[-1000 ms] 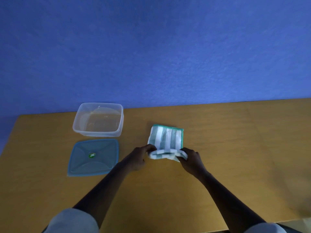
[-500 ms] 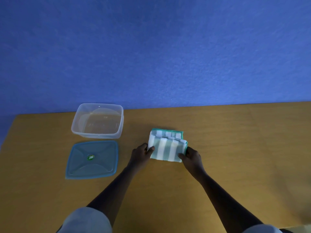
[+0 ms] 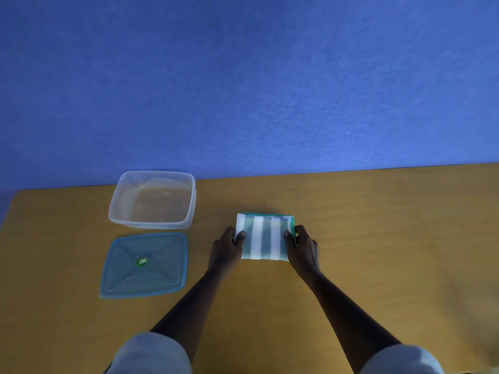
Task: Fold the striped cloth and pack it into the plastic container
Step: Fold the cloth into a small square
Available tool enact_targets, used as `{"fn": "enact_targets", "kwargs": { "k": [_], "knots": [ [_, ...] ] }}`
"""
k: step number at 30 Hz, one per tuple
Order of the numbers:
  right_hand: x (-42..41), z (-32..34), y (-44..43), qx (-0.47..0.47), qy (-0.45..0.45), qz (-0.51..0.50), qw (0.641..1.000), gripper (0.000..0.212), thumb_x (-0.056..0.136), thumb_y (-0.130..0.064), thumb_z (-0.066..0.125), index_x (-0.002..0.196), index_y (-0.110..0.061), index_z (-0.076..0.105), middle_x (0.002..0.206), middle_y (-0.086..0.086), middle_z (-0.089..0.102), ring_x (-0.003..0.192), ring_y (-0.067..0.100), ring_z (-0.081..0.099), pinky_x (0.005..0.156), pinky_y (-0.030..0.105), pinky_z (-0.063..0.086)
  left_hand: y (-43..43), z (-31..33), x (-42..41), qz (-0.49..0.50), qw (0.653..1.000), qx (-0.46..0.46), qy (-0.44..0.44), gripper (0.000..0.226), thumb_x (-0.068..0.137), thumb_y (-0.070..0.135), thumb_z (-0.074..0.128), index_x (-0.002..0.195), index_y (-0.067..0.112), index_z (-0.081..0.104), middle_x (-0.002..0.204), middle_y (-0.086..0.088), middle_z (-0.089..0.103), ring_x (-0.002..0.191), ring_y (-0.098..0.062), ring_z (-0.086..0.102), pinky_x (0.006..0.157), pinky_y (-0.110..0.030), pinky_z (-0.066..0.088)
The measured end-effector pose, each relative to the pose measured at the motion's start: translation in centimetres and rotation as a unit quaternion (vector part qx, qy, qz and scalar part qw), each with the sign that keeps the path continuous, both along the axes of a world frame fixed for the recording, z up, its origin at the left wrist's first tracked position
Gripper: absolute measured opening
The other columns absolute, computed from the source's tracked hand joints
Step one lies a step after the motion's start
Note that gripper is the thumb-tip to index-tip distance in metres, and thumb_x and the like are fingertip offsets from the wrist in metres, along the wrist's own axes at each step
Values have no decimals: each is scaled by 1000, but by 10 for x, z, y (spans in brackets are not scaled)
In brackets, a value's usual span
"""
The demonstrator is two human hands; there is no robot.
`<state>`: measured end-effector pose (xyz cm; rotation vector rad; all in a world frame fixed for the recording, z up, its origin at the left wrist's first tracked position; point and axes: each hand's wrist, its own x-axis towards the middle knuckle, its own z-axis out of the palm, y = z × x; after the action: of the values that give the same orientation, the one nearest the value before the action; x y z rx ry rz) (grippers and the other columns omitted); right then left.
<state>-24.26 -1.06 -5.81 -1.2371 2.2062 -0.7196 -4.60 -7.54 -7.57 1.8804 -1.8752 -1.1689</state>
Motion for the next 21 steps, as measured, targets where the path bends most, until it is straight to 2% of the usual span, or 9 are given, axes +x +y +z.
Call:
{"fn": "enact_targets", "kwargs": {
  "k": [2, 5, 8, 11, 15, 19, 21],
  "knots": [
    [2, 0, -2, 1, 8, -7, 1000, 21, 103, -32, 48, 110, -13, 53, 83, 5, 67, 71, 24, 66, 51, 32, 51, 0, 1, -2, 8, 1000, -15, -2, 31, 101, 48, 43, 83, 23, 42, 68, 2, 52, 85, -37, 61, 66, -34, 36],
    [4, 1, -8, 1, 30, -20, 999, 18, 103, -31, 47, 110, -16, 52, 83, 3, 64, 71, 24, 63, 54, 34, 50, -2, 4, -6, 14, 999, -31, -18, 30, 101, 47, 41, 87, 21, 44, 82, -11, 65, 89, -39, 63, 64, -36, 39],
    [5, 0, -12, 22, 43, -33, 998, 17, 104, -33, 44, 111, -19, 51, 86, 2, 65, 74, 24, 63, 56, 36, 53, -4, 7, -9, 18, 998, -48, -47, 32, 102, 47, 40, 96, 17, 50, 93, -16, 69, 93, -42, 64, 64, -36, 37],
    [6, -3, -16, 58, 44, -52, 996, 20, 104, -36, 44, 110, -19, 52, 87, 2, 65, 71, 24, 61, 53, 27, 43, -6, 6, -12, 30, 997, -28, -69, 35, 103, 48, 39, 101, 16, 54, 101, -17, 70, 100, -42, 63, 68, -35, 36],
    [5, -4, -23, 117, 49, -94, 987, 29, 101, -41, 48, 103, -13, 58, 86, 2, 57, 74, 26, 56, 59, 30, 42, -10, 9, -14, 85, 994, 4, -71, 35, 98, 52, 48, 100, 17, 54, 101, -12, 71, 103, -36, 63, 70, -33, 36],
    [6, -1, -29, 130, 47, -111, 984, 36, 99, -43, 51, 107, -8, 56, 91, 4, 56, 72, 22, 52, 46, 25, 29, -13, 14, -13, 128, 990, -2, -61, 41, 93, 51, 58, 108, 14, 57, 108, -9, 71, 106, -33, 64, 73, -33, 40],
    [6, -1, -31, 133, 29, -115, 984, 36, 99, -40, 52, 109, -6, 56, 89, 3, 55, 73, 23, 53, 45, 25, 28, -15, 15, -16, 116, 992, 6, -46, 41, 94, 48, 58, 111, 10, 58, 110, -12, 71, 108, -34, 63, 81, -36, 47]
  ]
}}
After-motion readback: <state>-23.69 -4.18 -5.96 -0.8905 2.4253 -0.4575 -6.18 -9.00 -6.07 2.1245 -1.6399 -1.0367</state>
